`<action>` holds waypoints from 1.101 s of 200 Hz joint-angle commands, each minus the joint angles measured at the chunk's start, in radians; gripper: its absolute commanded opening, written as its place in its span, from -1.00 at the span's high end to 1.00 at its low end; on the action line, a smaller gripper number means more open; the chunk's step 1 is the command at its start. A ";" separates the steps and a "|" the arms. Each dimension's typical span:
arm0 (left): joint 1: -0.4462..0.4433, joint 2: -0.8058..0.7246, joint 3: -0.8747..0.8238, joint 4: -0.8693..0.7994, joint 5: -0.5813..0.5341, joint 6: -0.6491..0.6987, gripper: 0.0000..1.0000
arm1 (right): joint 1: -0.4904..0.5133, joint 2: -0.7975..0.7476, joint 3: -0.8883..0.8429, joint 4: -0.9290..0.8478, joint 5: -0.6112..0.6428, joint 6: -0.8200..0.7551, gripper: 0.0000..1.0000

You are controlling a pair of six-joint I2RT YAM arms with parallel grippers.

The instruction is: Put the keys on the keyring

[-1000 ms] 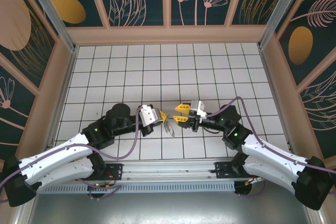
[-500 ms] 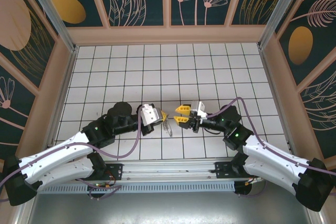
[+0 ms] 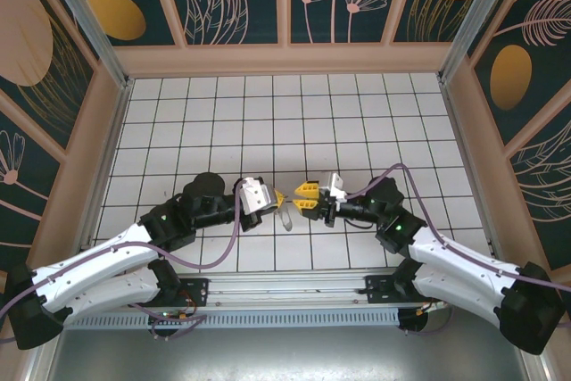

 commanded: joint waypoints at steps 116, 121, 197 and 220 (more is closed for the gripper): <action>0.001 -0.006 0.035 0.002 0.036 0.010 1.00 | 0.011 0.074 0.076 0.046 -0.045 -0.032 0.81; 0.001 -0.006 0.033 0.002 0.036 0.010 1.00 | 0.011 0.075 0.076 0.046 -0.042 -0.033 0.81; 0.002 -0.007 0.033 0.003 0.042 0.010 1.00 | 0.011 0.107 0.092 0.054 -0.021 -0.031 0.83; 0.001 -0.006 0.032 0.001 0.042 0.010 1.00 | 0.011 0.110 0.101 0.051 -0.013 -0.029 0.82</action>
